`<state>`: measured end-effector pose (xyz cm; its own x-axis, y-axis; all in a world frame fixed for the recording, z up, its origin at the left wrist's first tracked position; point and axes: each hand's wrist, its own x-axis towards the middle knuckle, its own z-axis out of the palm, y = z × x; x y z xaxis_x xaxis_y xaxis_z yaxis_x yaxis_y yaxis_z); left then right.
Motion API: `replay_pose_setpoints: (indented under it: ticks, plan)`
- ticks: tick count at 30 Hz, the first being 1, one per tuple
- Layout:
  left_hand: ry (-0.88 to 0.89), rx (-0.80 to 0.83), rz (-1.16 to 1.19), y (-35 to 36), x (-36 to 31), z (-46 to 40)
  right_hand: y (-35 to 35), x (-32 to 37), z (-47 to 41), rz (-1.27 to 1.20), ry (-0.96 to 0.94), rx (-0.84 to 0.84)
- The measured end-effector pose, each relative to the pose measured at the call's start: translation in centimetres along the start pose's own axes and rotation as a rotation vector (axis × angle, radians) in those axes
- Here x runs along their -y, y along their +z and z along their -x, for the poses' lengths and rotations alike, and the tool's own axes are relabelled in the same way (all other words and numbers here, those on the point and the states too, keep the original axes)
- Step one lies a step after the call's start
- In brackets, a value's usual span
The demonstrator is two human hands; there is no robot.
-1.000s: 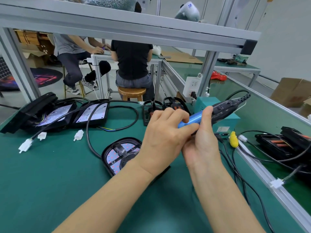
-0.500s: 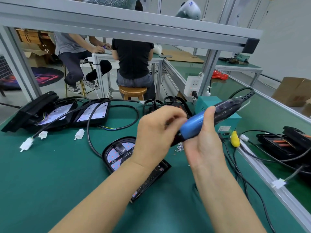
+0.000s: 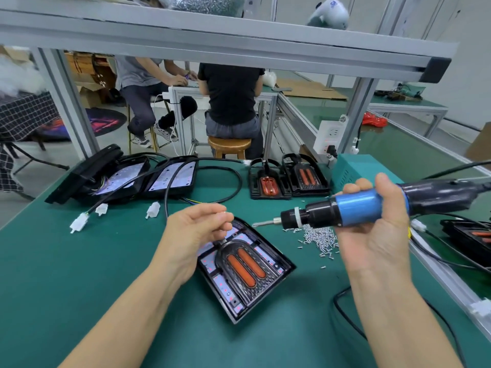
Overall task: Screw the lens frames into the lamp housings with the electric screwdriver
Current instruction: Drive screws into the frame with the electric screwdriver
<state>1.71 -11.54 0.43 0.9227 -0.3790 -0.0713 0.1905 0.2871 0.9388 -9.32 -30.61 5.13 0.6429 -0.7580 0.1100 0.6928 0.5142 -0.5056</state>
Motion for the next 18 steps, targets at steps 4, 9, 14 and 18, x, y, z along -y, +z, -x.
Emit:
replay_pose_setpoints:
  ticks: [4, 9, 14, 18]
  plan:
    - [-0.061, 0.026, 0.154, 0.0, 0.7, 0.9, 1.2, -0.6, 0.6, -0.045, 0.004, 0.143]
    - [-0.073, 0.063, 0.244, 0.0, 0.9, 1.9, 2.4, -1.2, 1.1, -0.022, 0.007, 0.216]
    - [-0.066, 0.073, 0.273, 0.2, 0.7, 2.4, 2.6, -1.6, 1.5, 0.015, 0.013, 0.223]
    - [-0.059, 0.075, 0.277, 0.2, 0.8, 2.5, 2.8, -1.6, 1.5, 0.022, 0.012, 0.227]
